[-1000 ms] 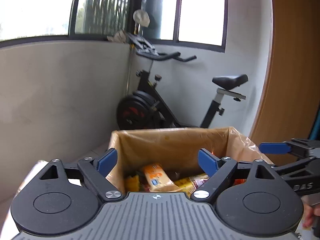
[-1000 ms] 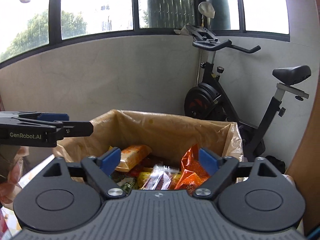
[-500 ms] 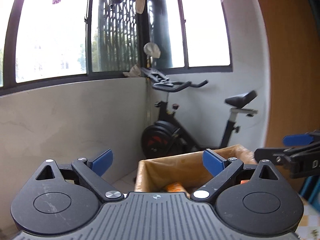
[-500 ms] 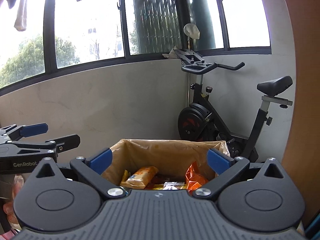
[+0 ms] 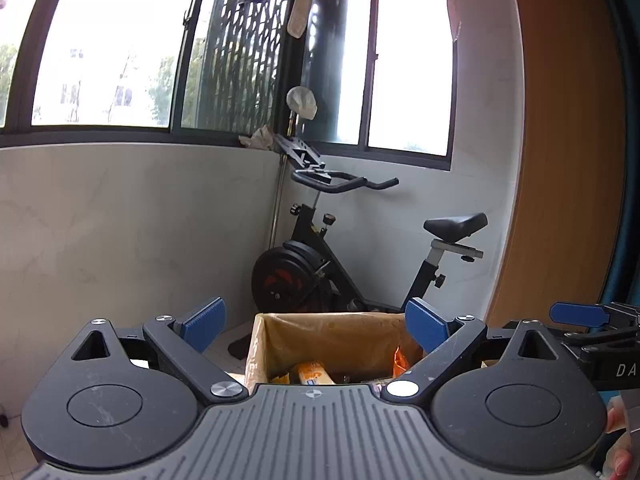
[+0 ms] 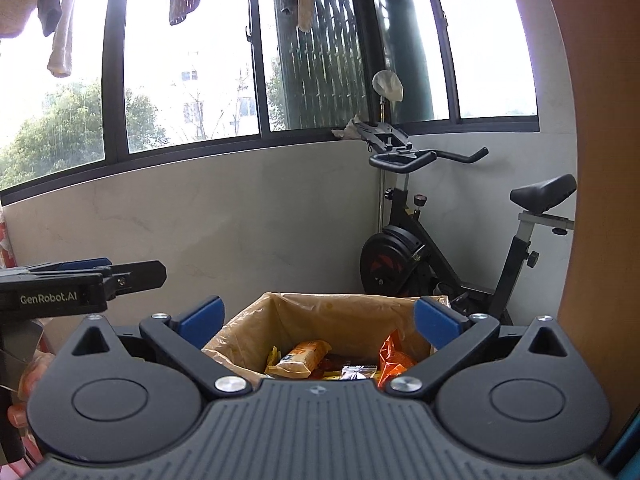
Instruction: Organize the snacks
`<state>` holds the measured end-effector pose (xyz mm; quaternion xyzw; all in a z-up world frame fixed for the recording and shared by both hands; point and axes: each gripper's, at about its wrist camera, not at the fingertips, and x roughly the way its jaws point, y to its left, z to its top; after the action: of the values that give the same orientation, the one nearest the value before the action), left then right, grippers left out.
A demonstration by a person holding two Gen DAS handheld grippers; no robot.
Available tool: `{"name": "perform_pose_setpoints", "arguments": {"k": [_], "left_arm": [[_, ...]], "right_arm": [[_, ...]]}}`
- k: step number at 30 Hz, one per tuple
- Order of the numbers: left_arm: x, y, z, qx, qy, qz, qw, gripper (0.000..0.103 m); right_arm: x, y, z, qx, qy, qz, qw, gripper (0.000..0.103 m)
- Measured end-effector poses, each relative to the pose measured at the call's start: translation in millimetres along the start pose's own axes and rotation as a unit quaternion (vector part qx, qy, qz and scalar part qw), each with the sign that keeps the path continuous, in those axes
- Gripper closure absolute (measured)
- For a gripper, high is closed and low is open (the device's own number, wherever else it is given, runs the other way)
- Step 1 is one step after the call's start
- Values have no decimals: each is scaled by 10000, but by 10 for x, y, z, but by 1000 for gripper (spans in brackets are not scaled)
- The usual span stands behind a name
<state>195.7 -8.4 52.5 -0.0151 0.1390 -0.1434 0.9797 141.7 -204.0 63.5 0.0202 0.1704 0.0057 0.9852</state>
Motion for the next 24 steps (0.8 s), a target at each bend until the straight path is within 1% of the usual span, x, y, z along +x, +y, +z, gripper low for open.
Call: {"name": "perform_pose_setpoints", "arguments": {"k": [15,24], "left_arm": [[-37,34,-70,-142,129,168,9997,5],[-8,24,-91,-157,212,177,9995,5]], "right_arm": [[22,-14,-9,30,35,-58,10000,0],[38,5,-43,23,84,-88,9999,0]]}}
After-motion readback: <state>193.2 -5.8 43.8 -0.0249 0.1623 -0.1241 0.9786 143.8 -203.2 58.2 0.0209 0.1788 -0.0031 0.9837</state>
